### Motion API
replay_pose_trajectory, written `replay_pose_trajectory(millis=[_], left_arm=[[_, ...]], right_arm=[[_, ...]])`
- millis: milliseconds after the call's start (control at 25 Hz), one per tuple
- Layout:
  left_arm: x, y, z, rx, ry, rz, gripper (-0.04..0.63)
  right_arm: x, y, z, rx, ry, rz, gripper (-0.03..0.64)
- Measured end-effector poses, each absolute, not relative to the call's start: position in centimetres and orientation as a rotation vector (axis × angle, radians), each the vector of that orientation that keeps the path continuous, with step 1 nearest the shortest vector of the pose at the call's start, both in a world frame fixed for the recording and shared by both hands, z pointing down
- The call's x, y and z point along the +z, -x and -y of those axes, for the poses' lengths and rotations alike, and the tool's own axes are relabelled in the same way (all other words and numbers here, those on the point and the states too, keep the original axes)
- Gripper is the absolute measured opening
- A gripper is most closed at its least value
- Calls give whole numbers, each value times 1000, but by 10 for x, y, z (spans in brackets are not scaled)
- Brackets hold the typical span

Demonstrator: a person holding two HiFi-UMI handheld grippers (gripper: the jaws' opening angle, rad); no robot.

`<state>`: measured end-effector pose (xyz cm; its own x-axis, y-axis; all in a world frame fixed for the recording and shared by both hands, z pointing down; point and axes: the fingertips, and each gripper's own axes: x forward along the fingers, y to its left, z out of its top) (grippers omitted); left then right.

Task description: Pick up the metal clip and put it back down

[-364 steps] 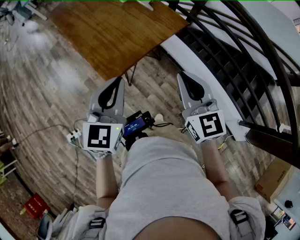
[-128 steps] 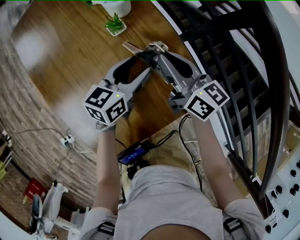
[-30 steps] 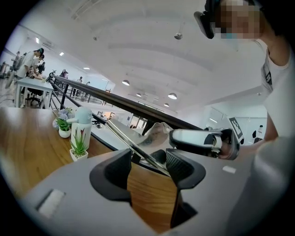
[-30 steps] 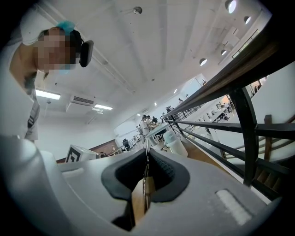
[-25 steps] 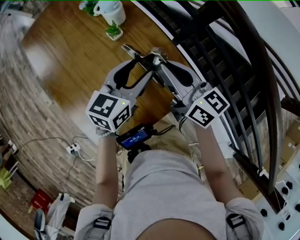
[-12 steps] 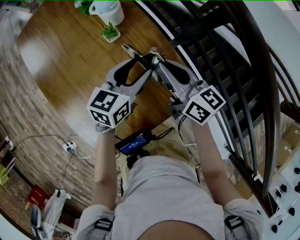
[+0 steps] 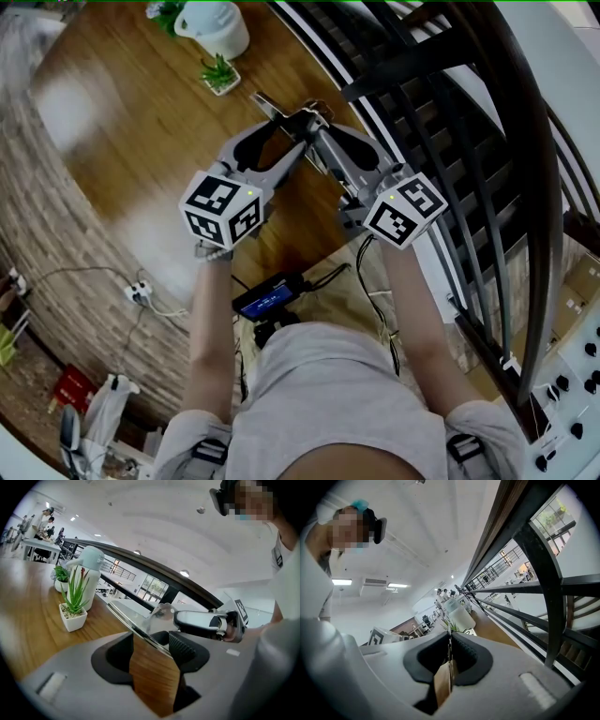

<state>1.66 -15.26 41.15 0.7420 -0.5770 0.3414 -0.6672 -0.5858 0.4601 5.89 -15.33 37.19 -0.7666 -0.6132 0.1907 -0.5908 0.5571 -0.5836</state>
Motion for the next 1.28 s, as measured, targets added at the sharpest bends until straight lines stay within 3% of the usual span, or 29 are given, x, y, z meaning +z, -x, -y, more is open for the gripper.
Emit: replay_pose_trajectory(millis=[1280], left_arm=[[450,-7,176,320,-2239,1050,222]], right_arm=[[444,-58,207,-1209,1334,-2656,23]])
